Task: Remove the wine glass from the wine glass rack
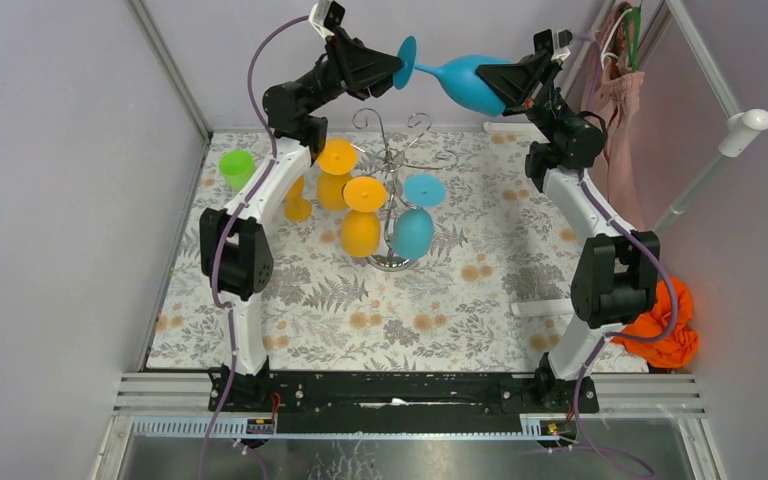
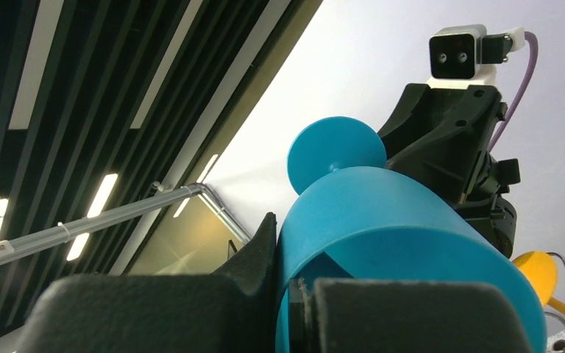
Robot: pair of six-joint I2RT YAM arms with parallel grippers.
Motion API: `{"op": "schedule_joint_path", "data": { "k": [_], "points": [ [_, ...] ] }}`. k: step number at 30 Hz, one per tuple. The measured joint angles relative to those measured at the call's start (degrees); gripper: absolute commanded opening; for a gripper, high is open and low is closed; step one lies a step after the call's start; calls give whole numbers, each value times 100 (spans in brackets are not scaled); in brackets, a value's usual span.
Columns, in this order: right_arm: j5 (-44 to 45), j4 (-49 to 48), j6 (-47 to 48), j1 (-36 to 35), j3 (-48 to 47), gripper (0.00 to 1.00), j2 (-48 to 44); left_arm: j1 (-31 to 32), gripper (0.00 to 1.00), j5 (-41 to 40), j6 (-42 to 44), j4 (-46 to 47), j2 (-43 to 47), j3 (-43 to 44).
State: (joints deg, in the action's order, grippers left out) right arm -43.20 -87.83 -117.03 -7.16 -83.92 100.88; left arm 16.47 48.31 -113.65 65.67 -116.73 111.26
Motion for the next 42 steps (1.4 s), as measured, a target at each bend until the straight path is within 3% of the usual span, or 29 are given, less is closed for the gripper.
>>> {"op": "schedule_joint_path", "data": {
  "k": [7,12,15,18,20,24,30,35,42],
  "points": [
    [-181,302,214,-37,0,0,-588,-367,46,275,393,-367,260,0],
    [-424,1338,1338,-76,0,0,-1668,-868,45,363,938,-1010,498,2],
    [-485,2999,2734,-103,-254,0,-2243,-1093,45,396,1683,-1967,750,4],
    [-221,5711,4747,-111,-1399,0,-2319,-1165,46,247,3034,-3674,1198,66],
    [111,7163,5761,-111,-2199,0,-2129,-1126,46,-155,4223,-5222,1513,391],
    [970,9551,7370,-114,-3860,0,-1314,-1003,45,-1187,5958,-7326,2055,892],
    [2295,12024,8738,-111,-5952,0,551,-551,45,-3401,7753,-9556,2601,1158],
    [3285,13376,9488,-109,-6113,0,1572,20,45,-5217,8553,-10804,2647,741],
    [4085,14393,10203,-109,-5974,0,2037,195,44,-6061,8885,-11359,2907,-463]
  ]
}}
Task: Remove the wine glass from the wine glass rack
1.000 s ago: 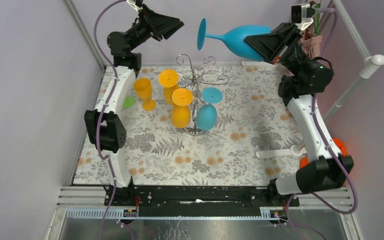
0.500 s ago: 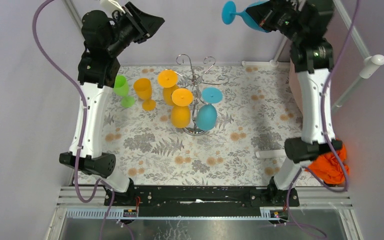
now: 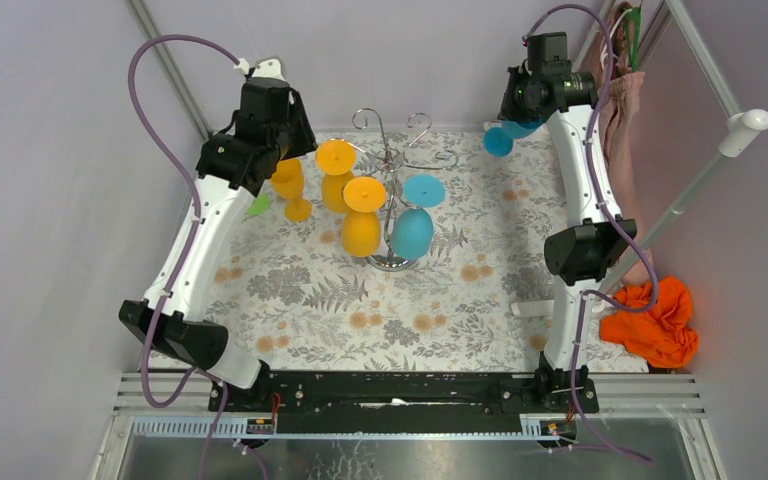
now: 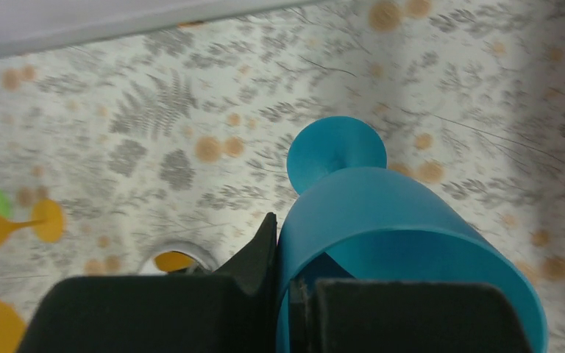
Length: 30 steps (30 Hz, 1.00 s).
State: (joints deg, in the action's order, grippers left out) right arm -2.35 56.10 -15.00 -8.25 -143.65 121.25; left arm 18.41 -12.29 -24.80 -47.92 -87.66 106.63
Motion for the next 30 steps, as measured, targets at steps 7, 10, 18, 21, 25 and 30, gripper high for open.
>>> {"op": "schedule_joint_path", "data": {
  "k": [7,10,18,21,25,30],
  "points": [
    [828,378,564,0,326,0,129,94,45,-271,13,-26,452,-461],
    [951,302,667,0,767,0,129,107,46,-321,11,-31,654,-531],
    [986,76,780,0,1443,0,415,107,47,-317,9,-31,1049,-553],
    [979,9,800,0,1449,0,494,107,47,-317,9,-31,1071,-560],
    [977,-157,833,7,1615,0,498,107,47,-310,7,-28,1062,-647],
    [977,-544,831,7,2264,0,498,107,48,-289,2,-20,1056,-734]
  ]
}}
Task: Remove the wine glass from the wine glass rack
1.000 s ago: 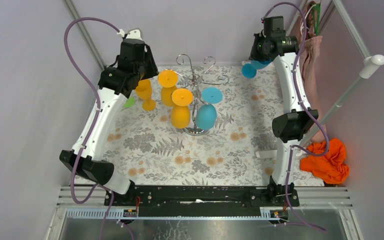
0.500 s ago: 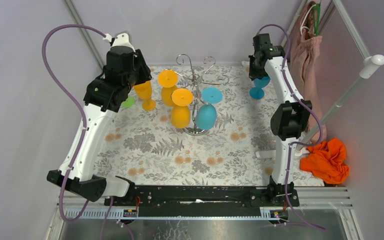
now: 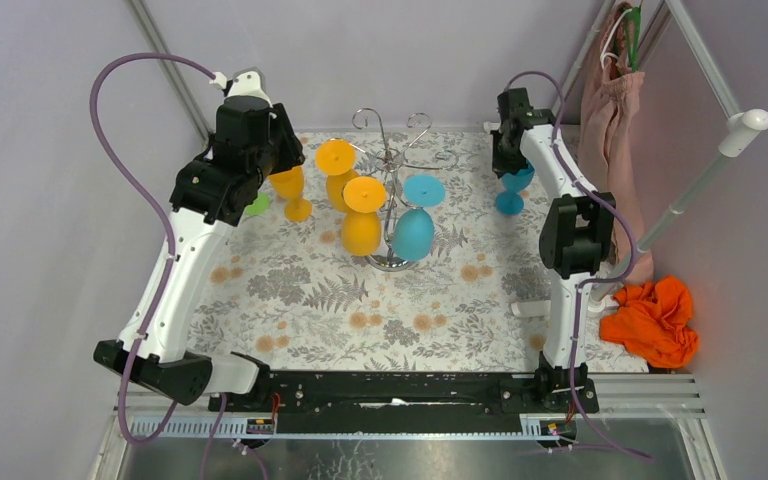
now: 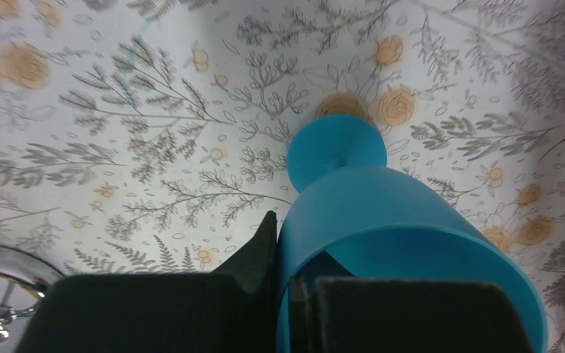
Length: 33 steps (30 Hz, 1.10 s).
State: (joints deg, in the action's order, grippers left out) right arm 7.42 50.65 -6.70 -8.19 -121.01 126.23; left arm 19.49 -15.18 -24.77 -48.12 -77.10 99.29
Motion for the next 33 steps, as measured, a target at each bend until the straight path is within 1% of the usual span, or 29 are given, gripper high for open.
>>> {"op": "schedule_joint_path", "data": {
  "k": [3,14,18,19,22,25,27,32,33],
  "points": [
    [4,-214,-4,7,393,0,0,0,48,9,-4,2,0,-13],
    [-42,-643,-17,9,723,0,-197,0,49,92,-13,7,0,-13],
    [-50,-667,-39,11,763,15,-225,0,50,129,-13,7,0,-13],
    [-50,-673,-44,11,796,23,-243,0,50,136,-13,7,0,-13],
    [-66,-684,-101,11,935,38,-339,0,51,190,-13,9,-7,-13],
    [-96,-669,-131,11,1056,41,-439,0,52,234,-15,9,-11,-26],
    [-101,-634,-129,11,1073,47,-470,0,52,236,-20,9,-11,-44],
    [-103,-579,-131,11,1073,49,-660,0,56,240,-76,26,-9,-144],
    [-103,-573,-131,11,1073,52,-728,0,57,249,-105,31,-9,-175]
  ]
}}
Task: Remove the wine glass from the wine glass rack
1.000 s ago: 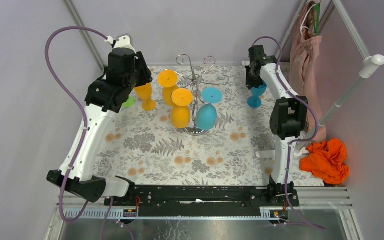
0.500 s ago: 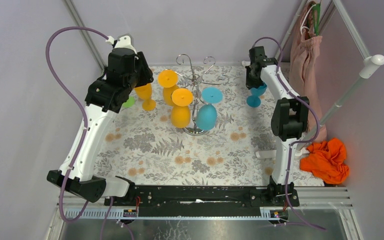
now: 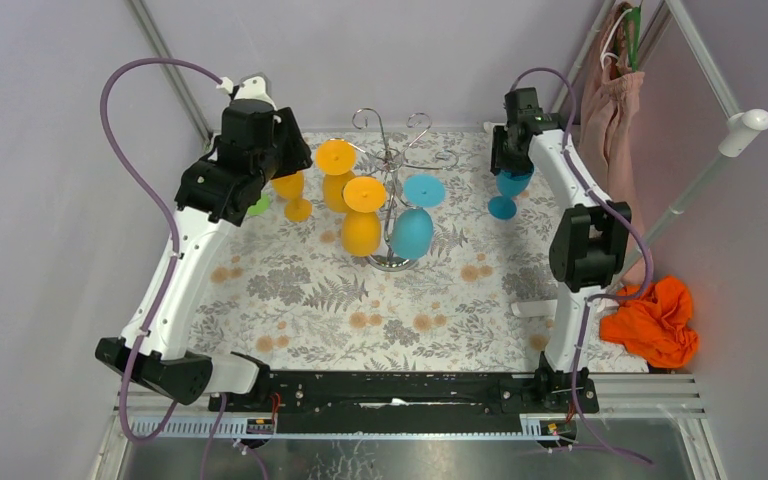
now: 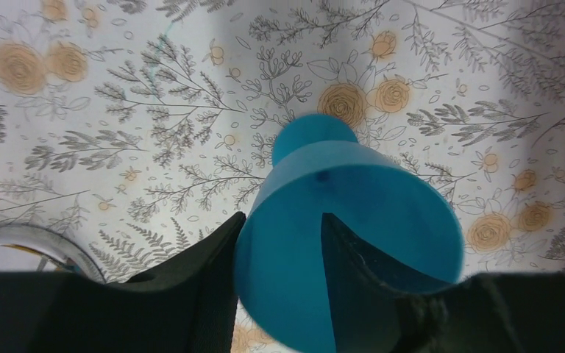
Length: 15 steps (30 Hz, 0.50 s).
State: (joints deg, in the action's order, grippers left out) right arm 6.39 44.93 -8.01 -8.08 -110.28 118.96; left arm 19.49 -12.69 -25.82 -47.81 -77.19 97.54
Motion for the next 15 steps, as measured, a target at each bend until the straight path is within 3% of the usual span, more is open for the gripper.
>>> {"op": "schedule_joint_path", "data": {
  "k": [4,8,15],
  "points": [
    [9,15,-15,0,-4,63,-380,0,63,4,-170,24,17,-85],
    [15,17,-39,0,-4,66,-907,-166,65,197,-472,177,256,-380],
    [26,-199,-83,0,164,68,-1882,-754,66,1239,-960,892,675,-1106]
  ]
}}
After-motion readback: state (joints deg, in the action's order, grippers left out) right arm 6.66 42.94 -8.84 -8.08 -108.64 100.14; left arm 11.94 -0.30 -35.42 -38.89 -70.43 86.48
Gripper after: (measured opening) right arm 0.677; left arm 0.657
